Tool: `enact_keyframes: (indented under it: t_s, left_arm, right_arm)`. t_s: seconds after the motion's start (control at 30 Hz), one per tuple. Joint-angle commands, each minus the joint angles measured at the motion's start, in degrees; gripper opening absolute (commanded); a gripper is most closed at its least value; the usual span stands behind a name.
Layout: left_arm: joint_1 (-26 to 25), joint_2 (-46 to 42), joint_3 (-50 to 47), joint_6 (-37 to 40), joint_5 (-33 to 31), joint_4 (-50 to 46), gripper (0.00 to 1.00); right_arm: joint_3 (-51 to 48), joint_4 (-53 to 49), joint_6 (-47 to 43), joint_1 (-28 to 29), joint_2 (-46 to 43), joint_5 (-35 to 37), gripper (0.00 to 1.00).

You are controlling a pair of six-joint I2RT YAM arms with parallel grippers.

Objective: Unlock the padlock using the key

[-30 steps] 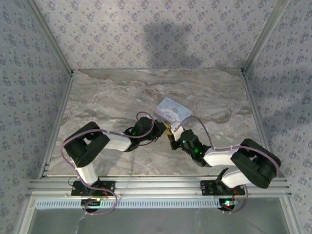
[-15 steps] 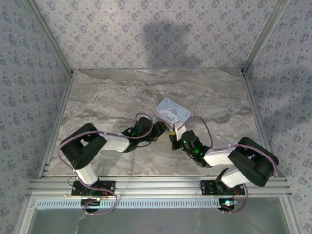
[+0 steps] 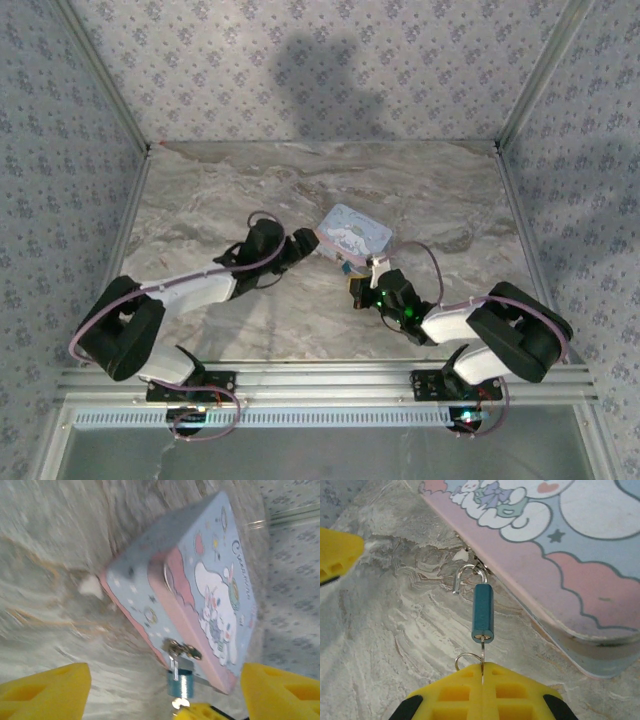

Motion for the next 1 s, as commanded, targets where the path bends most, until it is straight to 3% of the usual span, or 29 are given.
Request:
enact_keyframes:
  t_s: [0.0, 0.13, 0.33, 0.57, 0.77, 0.97]
  left_arm:
    - [2.5, 0.2, 7.1, 12.6, 0.3, -13.0, 0.84]
    - [3.9, 5.9, 16.0, 21.0, 3.9, -19.8, 0.84]
    - [4.0, 14.3, 25.6, 26.2, 7.2, -23.8, 0.84]
    - [4.0, 22.0, 32.6, 28.5, 11.4, -25.8, 0.84]
    - [4.0, 26.4, 35.4, 29.1, 13.4, -27.6, 0.82]
    - [4.0, 27.6, 34.3, 28.3, 12.6, -28.0, 0.76]
  right_arm:
    - [0.3, -1.6, 6.2, -0.9, 1.1, -2.6, 0.02]
    - [0.9, -2.2, 7.0, -2.8, 2.4, -4.9, 0.03]
    - [1.5, -4.5, 6.5, -4.9, 2.8, -8.1, 0.08]
    - [1.4, -11.8, 0.9, -5.9, -3.3, -7.3, 0.3]
    - [0.7, -13.7, -3.1, -10.3, -9.7, -13.4, 0.47]
    - [2.8, -14.1, -5.0, -16.2, -10.4, -20.2, 0.53]
